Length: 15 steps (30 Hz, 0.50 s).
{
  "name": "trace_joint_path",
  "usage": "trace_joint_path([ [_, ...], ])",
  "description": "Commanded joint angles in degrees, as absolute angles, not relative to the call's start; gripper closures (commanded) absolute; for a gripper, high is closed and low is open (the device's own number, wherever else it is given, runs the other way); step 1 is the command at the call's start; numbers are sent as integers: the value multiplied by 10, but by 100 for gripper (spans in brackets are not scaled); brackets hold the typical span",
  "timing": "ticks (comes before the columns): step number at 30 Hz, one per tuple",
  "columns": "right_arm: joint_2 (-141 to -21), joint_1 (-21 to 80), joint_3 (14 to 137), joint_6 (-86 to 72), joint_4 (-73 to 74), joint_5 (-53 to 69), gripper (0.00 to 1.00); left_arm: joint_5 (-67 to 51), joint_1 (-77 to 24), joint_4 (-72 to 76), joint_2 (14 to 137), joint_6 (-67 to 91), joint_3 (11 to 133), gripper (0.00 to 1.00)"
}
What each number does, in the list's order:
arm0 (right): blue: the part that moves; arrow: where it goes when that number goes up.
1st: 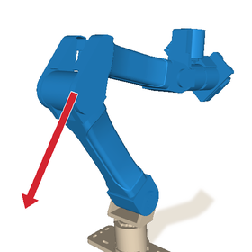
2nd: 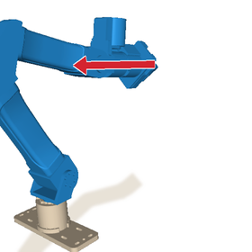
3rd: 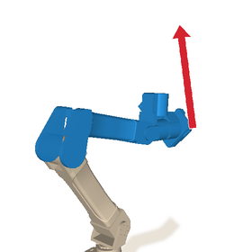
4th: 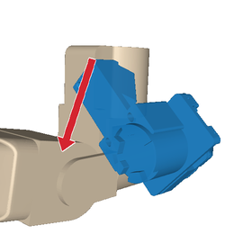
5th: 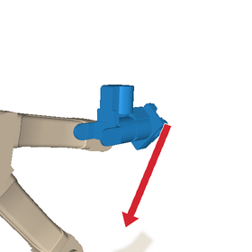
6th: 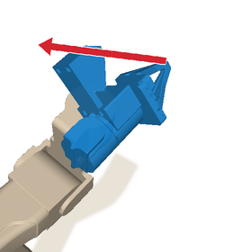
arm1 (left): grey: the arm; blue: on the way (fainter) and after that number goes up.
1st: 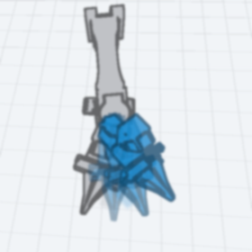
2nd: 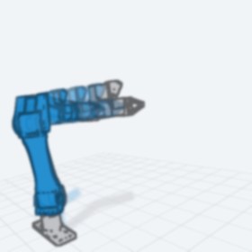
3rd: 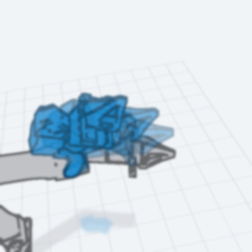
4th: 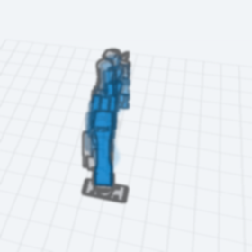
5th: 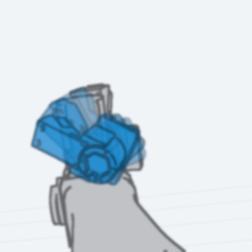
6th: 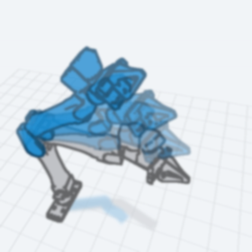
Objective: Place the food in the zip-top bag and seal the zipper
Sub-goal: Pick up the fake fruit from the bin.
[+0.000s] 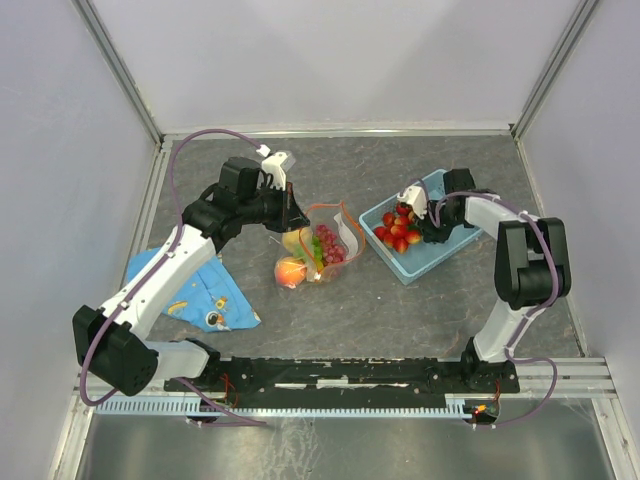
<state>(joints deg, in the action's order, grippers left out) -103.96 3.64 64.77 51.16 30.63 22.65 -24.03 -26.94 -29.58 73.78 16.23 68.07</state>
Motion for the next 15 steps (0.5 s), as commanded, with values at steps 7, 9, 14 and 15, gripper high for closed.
trace_joint_path([
  [7, -891, 36, 596, 420, 275, 174, 98, -240, -265, -268, 729, 184, 682, 97],
  [9, -857, 40, 586, 408, 270, 159, 98, -241, -265, -269, 728, 184, 682, 97],
  [14, -788, 61, 581, 381, 271, 91, 98, -241, -264, -268, 729, 184, 682, 97],
  [15, -774, 66, 580, 378, 274, 83, 98, -242, -264, -268, 729, 185, 683, 97],
])
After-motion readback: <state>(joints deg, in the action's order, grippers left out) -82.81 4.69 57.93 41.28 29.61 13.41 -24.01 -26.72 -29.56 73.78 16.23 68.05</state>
